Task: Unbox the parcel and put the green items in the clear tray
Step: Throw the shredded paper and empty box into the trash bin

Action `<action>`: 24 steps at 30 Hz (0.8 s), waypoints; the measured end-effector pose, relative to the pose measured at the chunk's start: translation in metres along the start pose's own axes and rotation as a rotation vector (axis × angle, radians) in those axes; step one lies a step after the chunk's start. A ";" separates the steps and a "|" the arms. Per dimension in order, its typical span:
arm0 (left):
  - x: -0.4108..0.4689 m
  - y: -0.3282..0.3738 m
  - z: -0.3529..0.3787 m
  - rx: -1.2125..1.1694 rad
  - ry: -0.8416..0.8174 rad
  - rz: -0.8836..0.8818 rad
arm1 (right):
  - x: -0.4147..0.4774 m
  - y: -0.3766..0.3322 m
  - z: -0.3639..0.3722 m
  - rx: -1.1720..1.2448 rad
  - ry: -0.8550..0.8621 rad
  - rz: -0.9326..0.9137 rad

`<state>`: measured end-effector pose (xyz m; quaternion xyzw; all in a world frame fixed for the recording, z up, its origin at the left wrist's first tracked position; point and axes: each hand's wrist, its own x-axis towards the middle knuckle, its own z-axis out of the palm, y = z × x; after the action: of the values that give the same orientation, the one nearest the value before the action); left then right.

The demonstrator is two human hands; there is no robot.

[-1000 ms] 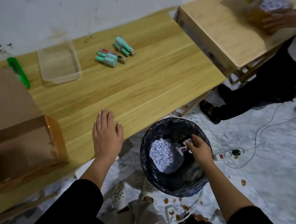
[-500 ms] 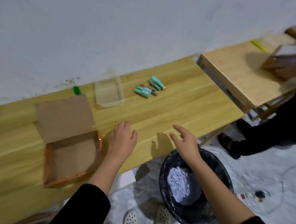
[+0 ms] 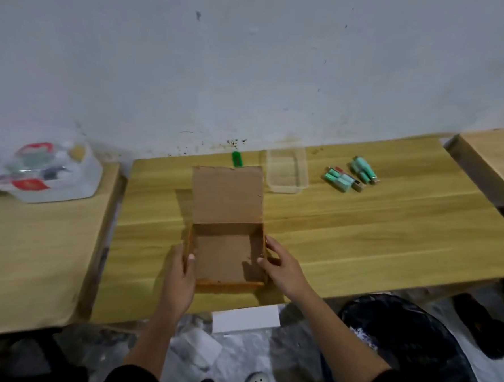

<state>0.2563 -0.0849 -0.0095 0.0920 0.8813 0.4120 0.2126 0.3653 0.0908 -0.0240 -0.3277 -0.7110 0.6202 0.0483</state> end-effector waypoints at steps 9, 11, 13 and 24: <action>-0.016 0.064 0.071 -0.041 -0.160 0.159 | -0.032 0.020 -0.100 0.184 0.248 0.061; -0.021 0.092 0.110 -0.029 -0.266 0.236 | -0.055 0.035 -0.148 0.249 0.359 0.061; -0.034 0.120 0.150 -0.025 -0.385 0.309 | -0.083 0.052 -0.193 0.284 0.472 0.079; -0.162 0.183 0.337 0.306 -0.835 0.646 | -0.252 0.163 -0.317 0.312 1.014 0.313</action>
<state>0.5507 0.2099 -0.0135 0.5434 0.6988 0.2522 0.3909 0.7791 0.2305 -0.0156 -0.6759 -0.4413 0.4825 0.3400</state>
